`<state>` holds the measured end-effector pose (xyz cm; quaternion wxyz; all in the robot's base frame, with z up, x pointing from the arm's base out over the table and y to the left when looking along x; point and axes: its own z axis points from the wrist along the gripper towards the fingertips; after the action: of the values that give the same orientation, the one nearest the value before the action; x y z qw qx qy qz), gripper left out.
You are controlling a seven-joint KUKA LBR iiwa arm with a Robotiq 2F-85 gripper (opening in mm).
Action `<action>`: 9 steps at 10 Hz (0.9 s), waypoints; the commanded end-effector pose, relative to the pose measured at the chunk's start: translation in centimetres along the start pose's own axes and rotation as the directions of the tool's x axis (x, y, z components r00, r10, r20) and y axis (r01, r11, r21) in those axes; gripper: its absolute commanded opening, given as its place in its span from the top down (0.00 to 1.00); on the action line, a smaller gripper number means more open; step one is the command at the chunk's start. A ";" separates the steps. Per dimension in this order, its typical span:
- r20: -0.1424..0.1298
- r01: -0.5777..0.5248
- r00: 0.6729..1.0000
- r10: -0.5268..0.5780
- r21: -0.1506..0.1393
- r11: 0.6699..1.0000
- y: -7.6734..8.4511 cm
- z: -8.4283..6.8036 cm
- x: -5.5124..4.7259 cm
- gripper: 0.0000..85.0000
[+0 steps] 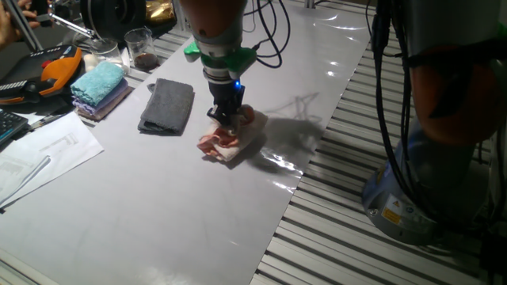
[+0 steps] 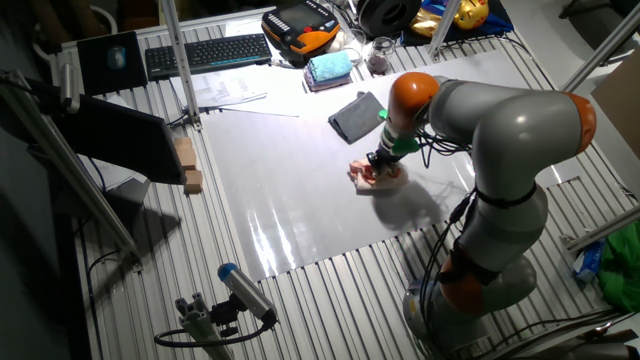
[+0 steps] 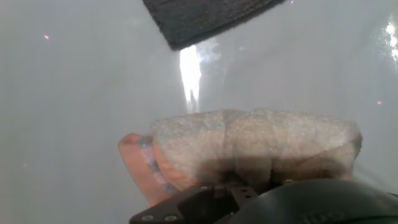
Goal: Clean the table with a cloth
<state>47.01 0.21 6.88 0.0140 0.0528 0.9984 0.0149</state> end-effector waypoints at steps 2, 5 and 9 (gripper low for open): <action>0.005 -0.018 1.000 0.018 0.006 1.000 0.2 -0.1 0.1 0.60; 0.027 -0.082 0.996 0.082 0.011 0.997 0.4 -0.2 0.1 0.00; 0.052 -0.089 0.995 0.088 0.028 0.996 0.3 -0.8 -0.7 0.00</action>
<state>47.81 0.38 7.78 0.0381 0.0972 0.9945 -0.0014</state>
